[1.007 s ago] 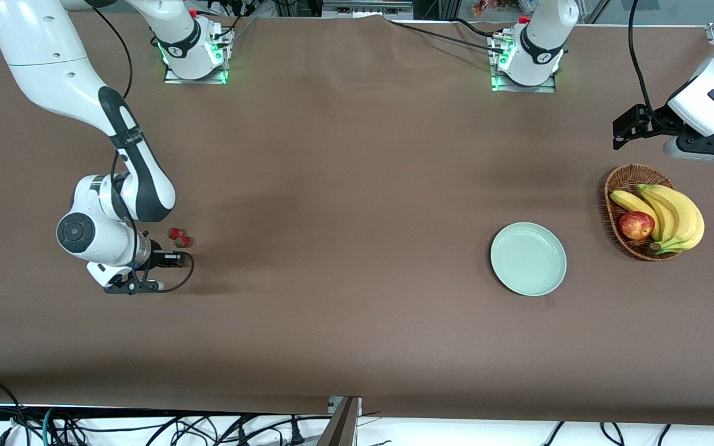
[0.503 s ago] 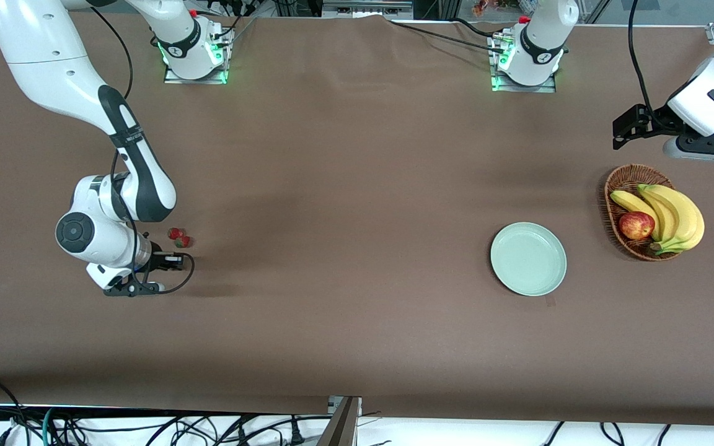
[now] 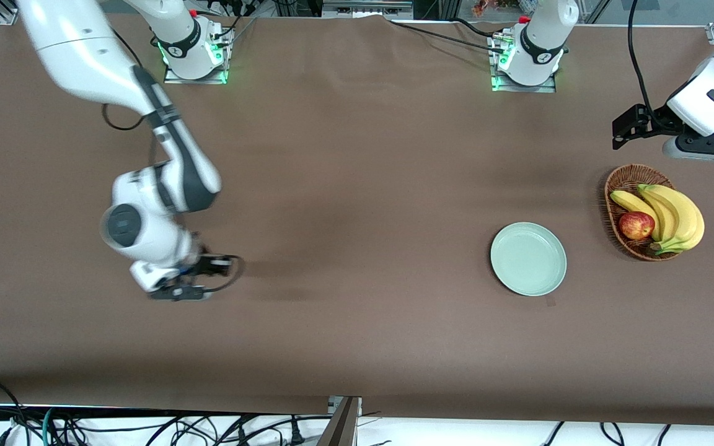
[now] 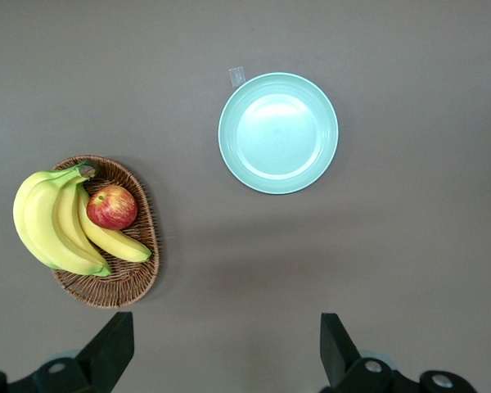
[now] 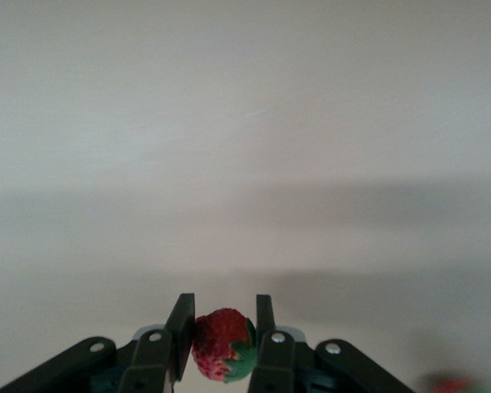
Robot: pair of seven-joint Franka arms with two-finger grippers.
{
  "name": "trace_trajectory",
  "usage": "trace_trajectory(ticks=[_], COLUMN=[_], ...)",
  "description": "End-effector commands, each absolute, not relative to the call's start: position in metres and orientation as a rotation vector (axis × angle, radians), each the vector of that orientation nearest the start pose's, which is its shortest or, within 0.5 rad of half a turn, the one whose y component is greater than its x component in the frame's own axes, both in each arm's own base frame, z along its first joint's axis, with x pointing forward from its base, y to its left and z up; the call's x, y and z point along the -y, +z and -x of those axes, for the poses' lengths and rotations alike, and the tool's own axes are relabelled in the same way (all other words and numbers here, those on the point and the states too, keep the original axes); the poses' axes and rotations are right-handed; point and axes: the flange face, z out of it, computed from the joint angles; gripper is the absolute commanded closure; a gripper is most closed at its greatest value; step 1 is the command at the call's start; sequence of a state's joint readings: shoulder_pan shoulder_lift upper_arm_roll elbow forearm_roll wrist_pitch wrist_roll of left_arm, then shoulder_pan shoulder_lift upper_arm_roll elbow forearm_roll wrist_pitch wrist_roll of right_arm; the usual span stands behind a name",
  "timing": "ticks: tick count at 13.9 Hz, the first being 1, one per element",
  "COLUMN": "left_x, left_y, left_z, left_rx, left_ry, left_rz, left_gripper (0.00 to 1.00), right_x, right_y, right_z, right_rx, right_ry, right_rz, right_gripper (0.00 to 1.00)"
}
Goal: Collect all strawberries into plate
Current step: 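Carry the strawberry to mid-table and open the right gripper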
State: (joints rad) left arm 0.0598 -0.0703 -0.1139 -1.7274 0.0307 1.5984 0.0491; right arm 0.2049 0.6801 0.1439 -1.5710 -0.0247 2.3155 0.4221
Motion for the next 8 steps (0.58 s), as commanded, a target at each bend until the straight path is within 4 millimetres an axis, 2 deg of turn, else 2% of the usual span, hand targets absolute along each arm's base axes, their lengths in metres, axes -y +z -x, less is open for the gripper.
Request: trace_trajectory(ticks=[1,2,4,8], left_x=[0.029,0.030,0.031,0.036], left_y=[0.596,0.596,0.597,0.599], left_z=[-0.527,-0.527,-0.527,-0.527], left_rx=[-0.172,-0.174,-0.174,-0.177], left_ry=[0.092,0.092,0.089,0.082], left_rz=[3.111,3.109,3.109,3.121], left_gripper=[0.00,0.00,0.00,0.00], right_x=[-0.348,-0.392,-0.447,-0.551], right_y=[0.253,0.253,0.247,0.228], right_z=[-0.643,-0.629,-0.608,-0.558], right_rx=[-0.396,-0.486,-0.618,-0.692], right_ry=[-0.110,-0.144,-0.170,-0.192], right_rz=[2.973,2.917,2.820,2.650], right_gripper=[0.87,0.87,0.87,0.87])
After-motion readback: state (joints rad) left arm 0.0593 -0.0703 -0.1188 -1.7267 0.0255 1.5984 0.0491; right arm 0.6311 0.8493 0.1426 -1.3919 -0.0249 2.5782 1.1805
